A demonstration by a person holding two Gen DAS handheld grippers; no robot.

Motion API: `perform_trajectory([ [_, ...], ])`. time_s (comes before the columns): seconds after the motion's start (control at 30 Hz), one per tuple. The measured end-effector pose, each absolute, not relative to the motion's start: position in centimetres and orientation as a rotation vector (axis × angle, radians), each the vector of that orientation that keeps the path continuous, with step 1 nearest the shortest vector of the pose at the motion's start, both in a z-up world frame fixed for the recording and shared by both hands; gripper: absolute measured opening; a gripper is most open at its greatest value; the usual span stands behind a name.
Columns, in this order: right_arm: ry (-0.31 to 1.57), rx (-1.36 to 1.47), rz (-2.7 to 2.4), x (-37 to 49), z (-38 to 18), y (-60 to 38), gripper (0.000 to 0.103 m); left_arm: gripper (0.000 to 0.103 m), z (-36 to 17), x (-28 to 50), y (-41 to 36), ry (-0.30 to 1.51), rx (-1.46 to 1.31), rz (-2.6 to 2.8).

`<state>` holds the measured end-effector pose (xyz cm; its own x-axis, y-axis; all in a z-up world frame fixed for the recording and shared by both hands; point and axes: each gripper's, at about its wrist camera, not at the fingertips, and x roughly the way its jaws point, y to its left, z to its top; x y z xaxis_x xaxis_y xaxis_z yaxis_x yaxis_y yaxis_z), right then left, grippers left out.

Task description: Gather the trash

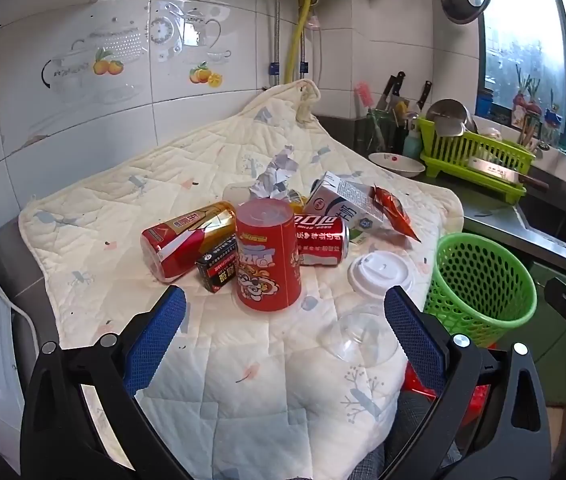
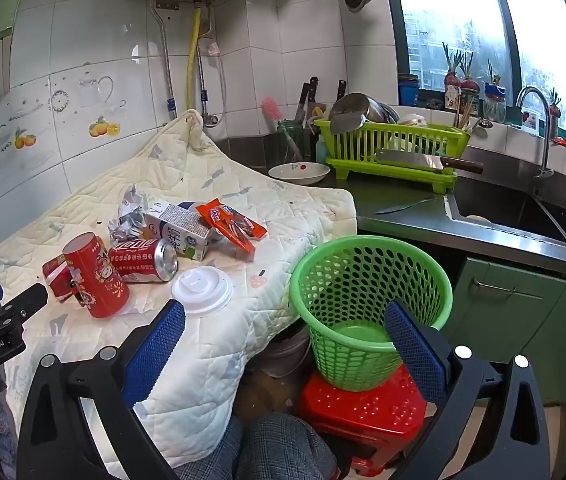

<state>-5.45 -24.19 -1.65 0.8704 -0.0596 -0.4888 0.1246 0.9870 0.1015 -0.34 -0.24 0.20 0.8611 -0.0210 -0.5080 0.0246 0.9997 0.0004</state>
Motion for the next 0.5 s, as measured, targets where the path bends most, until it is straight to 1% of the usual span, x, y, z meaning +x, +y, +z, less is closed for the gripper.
perform_trajectory([
  [0.5, 0.512, 0.132, -0.099, -5.28, -1.78, -24.04, 0.097, 0.098, 0.0, -0.09, 0.13, 0.542, -0.014, -0.017],
])
